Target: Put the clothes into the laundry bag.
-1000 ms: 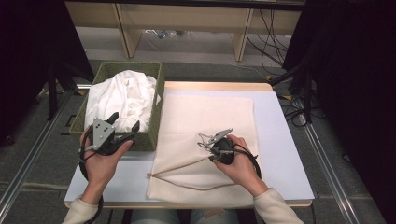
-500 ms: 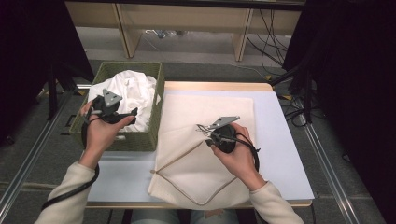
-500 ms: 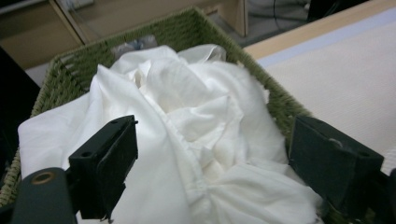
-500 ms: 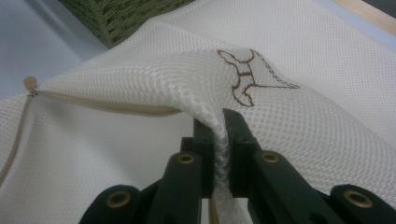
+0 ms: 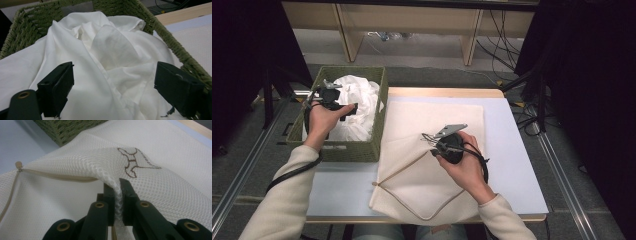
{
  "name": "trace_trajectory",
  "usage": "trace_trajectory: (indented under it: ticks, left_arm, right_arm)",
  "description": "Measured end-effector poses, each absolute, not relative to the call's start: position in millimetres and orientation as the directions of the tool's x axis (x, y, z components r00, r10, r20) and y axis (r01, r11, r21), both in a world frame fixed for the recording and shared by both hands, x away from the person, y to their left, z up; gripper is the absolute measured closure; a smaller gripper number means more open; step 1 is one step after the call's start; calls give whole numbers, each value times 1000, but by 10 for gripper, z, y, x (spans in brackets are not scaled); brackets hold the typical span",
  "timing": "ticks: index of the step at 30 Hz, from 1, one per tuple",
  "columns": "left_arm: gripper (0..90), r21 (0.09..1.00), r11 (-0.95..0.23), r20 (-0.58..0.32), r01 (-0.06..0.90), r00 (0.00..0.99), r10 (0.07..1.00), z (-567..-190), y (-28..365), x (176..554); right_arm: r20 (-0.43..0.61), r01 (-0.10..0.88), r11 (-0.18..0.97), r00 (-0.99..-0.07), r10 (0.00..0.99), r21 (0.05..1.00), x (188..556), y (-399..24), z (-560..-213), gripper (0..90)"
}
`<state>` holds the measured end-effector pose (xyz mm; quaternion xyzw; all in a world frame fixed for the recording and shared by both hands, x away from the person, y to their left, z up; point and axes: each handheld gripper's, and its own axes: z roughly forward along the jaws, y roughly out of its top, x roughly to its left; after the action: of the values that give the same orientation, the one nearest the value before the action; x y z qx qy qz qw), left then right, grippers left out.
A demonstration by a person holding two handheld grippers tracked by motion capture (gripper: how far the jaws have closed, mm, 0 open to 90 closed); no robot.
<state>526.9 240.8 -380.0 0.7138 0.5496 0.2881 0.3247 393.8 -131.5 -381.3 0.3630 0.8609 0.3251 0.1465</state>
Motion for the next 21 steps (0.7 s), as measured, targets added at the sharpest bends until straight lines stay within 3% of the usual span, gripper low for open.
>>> trace_trajectory:
  ticks: [10, 21]
  left_arm:
    - [158, 736, -155, 44, 660, 181, 982, -4015, 2504, 5494]
    - [182, 694, -170, 71, 699, 169, 983, -4142, 2543, 5558]
  right_arm:
    - [-54, 484, 561, -723, 689, 672, 3987, -1347, -3820, 854]
    - [-25, 517, 547, -712, 702, 658, 3970, -1337, -3824, 852]
